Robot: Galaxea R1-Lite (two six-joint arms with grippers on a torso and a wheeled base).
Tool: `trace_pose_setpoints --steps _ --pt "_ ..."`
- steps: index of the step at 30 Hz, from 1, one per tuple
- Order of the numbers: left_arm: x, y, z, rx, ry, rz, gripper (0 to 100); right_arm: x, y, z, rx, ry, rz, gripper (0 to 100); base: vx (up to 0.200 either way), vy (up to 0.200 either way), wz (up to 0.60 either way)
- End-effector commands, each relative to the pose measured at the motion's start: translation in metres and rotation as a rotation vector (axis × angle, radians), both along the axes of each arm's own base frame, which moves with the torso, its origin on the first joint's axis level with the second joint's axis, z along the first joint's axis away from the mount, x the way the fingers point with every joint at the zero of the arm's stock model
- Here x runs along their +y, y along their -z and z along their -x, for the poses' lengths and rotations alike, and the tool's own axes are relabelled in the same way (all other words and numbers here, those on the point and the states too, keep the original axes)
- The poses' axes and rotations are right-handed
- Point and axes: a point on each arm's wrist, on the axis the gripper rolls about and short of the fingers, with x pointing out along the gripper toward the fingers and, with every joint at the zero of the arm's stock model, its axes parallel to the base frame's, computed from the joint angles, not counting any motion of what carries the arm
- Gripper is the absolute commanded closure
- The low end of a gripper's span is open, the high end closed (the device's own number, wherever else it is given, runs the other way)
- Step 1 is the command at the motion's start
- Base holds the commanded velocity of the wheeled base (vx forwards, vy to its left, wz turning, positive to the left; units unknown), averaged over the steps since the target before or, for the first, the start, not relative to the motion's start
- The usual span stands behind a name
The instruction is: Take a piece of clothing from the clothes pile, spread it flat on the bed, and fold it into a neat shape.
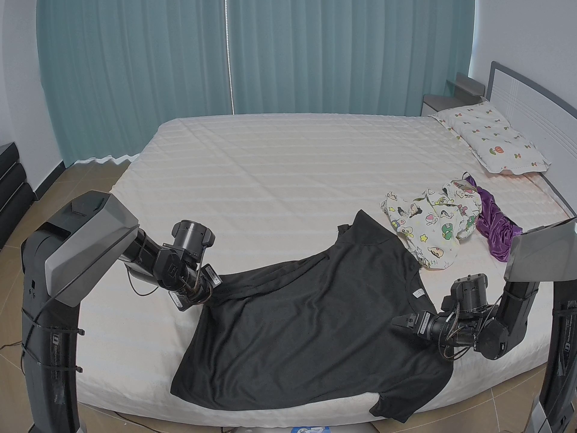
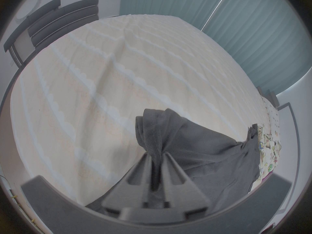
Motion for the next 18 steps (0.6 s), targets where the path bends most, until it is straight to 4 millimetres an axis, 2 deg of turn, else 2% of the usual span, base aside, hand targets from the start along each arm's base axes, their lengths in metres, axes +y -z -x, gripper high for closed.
trace_pose_setpoints --steps 1,14,15,18 --pt "0.000 -0.005 -0.005 -0.022 -0.002 0.006 0 0.000 0.000 0.000 0.000 -0.001 0.000 0 0.000 0.000 0.00" --pt "-0.001 0.001 0.001 0.011 0.004 -0.001 0 0.000 0.000 0.000 0.000 -0.001 0.000 0 0.000 0.000 0.00" --pt "-0.002 0.001 0.001 0.019 0.008 -0.002 100 0.000 0.000 0.000 0.000 -0.001 0.000 0 0.000 0.000 0.00" --pt "-0.001 0.005 0.001 0.042 0.014 -0.016 100 0.000 0.000 0.000 -0.002 -0.001 -0.001 0 0.000 0.000 0.00"
